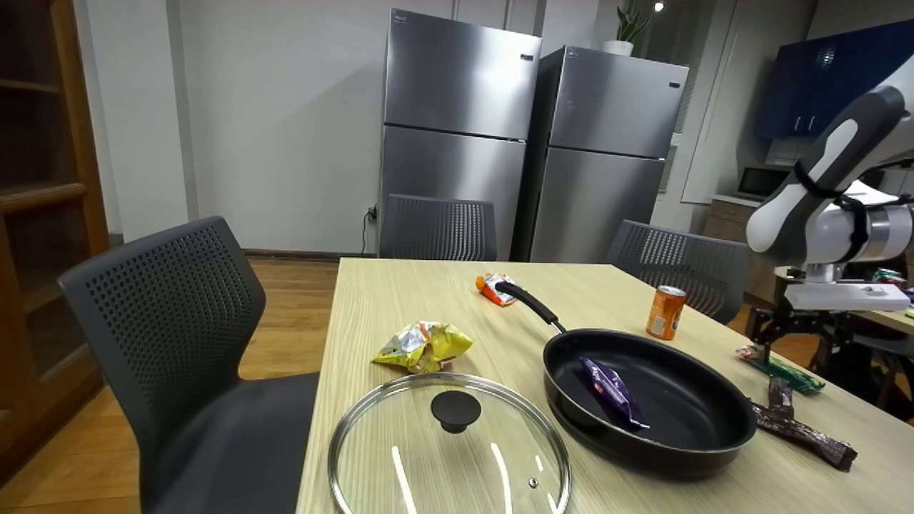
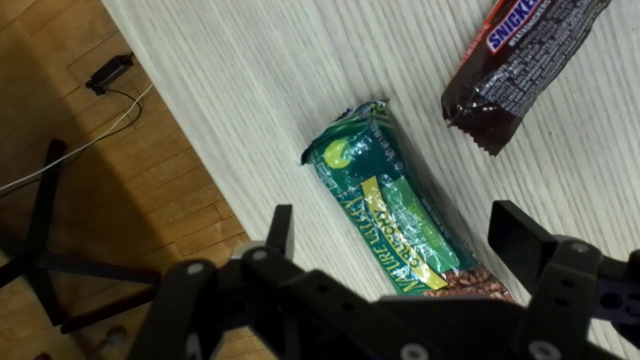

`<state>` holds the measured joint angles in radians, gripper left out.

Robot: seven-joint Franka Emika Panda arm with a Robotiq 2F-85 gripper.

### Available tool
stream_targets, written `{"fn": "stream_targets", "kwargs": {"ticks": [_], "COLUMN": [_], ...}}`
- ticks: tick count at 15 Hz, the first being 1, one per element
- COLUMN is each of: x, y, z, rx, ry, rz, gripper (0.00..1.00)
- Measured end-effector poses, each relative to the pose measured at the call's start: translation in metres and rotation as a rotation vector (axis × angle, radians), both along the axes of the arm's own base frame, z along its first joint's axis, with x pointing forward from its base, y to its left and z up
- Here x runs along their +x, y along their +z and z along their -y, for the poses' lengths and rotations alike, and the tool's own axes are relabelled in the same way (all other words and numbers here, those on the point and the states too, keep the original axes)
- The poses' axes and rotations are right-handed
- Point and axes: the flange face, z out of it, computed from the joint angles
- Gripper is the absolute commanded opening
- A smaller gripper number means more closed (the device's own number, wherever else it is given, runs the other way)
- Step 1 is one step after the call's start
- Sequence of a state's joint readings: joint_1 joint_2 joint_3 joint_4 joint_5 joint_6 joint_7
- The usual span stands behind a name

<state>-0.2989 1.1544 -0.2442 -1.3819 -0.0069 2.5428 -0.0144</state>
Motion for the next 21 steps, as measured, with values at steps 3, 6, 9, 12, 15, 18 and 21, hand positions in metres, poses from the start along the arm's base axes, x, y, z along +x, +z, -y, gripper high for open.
{"fn": "stream_targets", "kwargs": {"ticks": [3,6,9,12,15,18,21], "x": [0.003,0.007,0.012,0.017,0.021,0.023,0.026], "y": [-0.007,-0.010,-0.011,-0.012,-0.013,-0.014,-0.014], "z": [-0.001,0.000,0.001,0.002,0.004,0.007,0.010], "rx": [0.003,0.005,0.007,0.008,0.011,0.024,0.034], "ry": [0.013,0.016,0.016,0.016,0.014,0.006,-0.001], "rz": [-0.014,-0.025,-0.033,-0.040,-0.049,-0.056,-0.062], "gripper": [1.00,1.00,0.66,0.42,0.18,0.10,0.10]}}
